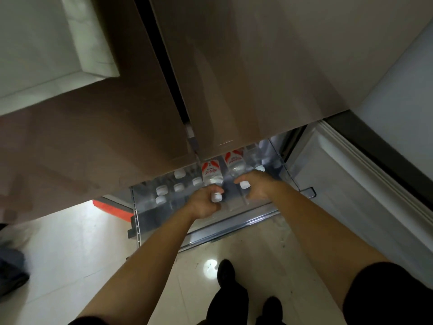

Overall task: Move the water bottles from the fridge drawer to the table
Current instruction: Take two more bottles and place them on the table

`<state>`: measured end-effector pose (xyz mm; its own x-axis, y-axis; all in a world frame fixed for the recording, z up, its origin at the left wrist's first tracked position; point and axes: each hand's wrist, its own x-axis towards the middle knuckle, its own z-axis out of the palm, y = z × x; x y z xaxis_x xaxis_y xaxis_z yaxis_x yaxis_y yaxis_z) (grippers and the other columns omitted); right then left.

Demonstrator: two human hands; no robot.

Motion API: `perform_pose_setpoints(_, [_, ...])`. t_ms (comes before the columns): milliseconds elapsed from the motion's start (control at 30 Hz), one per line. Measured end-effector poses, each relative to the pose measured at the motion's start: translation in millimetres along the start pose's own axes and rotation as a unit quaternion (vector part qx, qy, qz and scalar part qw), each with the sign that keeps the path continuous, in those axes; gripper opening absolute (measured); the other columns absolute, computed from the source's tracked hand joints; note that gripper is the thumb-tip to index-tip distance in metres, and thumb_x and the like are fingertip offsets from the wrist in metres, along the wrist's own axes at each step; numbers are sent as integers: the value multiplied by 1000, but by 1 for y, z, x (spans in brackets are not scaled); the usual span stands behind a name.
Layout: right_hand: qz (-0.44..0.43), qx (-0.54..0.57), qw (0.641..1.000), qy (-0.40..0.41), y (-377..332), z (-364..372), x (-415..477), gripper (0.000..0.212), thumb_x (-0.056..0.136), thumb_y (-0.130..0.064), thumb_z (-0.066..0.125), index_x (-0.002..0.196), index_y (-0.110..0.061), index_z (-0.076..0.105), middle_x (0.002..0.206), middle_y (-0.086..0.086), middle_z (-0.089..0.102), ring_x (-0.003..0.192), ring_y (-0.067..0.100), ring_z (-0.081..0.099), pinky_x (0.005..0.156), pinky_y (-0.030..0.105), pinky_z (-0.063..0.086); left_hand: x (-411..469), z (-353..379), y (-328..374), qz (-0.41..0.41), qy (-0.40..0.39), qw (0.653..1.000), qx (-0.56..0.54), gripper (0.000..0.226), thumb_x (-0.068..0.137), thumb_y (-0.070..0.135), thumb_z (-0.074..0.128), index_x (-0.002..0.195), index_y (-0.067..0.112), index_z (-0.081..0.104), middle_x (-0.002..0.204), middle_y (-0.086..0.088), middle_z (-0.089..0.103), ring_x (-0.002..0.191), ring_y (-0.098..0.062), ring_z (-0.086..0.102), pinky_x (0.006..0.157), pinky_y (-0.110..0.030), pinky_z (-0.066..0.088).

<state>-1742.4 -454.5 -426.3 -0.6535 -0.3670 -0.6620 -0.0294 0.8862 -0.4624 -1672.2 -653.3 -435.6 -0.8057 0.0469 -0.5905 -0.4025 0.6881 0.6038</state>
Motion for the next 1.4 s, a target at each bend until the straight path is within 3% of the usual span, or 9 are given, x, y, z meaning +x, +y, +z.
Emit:
perform_pose_setpoints(133, [-47,-97,989,107,-11,-2,-29,50,76,-29,82,120,-34,59,126,4,53,115,26,55,90,32,49,-25,-7,10,11,40,997,72,48,71,38,77,106,30,46,110,-4,61,100,-28,61,85,-40,53])
perform_pose_setpoints(267, [-100,-137,950,262,-21,-12,-61,37,86,-34,74,115,-29,51,117,5,62,102,27,63,72,29,42,-55,-14,25,35,239,959,147,45,82,34,73,115,18,49,103,-12,62,99,-37,58,73,-36,46])
perform_pose_setpoints(367, [-143,-128,918,348,-25,-19,-88,33,90,-38,69,115,-29,49,107,5,67,91,27,67,67,29,43,-74,-19,30,90,350,918,160,29,81,21,72,104,13,57,101,-18,64,97,-41,55,73,-42,48])
perform_pose_setpoints(567, [-231,-137,884,382,-24,1,-134,32,89,-37,70,114,-26,52,97,2,70,85,24,67,70,30,48,-115,0,38,182,386,879,214,31,75,18,75,98,12,55,93,-14,63,87,-35,52,64,-39,41])
perform_pose_setpoints(733, [-292,-70,861,411,-26,11,-166,31,87,-22,74,114,-20,59,98,4,69,88,25,65,70,31,50,-156,4,54,199,450,858,148,30,76,17,79,97,14,58,93,-7,61,86,-27,50,67,-33,41])
perform_pose_setpoints(933, [-384,-3,813,437,-53,32,-193,28,84,-12,77,107,-18,62,94,2,65,79,23,62,65,23,35,-238,19,42,128,529,836,67,32,81,18,78,104,21,57,107,0,61,96,-15,50,79,-29,47])
perform_pose_setpoints(1100, [-436,31,808,395,-97,64,-224,33,86,-15,75,116,-19,60,101,4,65,86,23,63,68,32,51,-315,21,16,73,579,811,46,32,79,17,80,103,21,60,106,2,64,91,-11,48,72,-14,34])
perform_pose_setpoints(1300, [-489,-4,787,375,-163,127,-278,36,83,-14,79,114,-21,60,100,4,67,86,21,65,68,22,46,-402,13,-32,19,638,770,3,33,78,24,80,104,25,59,98,1,66,88,-20,56,70,-29,40])
perform_pose_setpoints(1400, [-512,-21,783,352,-204,173,-306,37,85,-11,76,116,-21,60,108,4,68,93,25,67,71,29,52,-465,17,-74,2,670,742,-16,33,77,24,79,104,26,59,98,3,66,90,-18,56,75,-31,43])
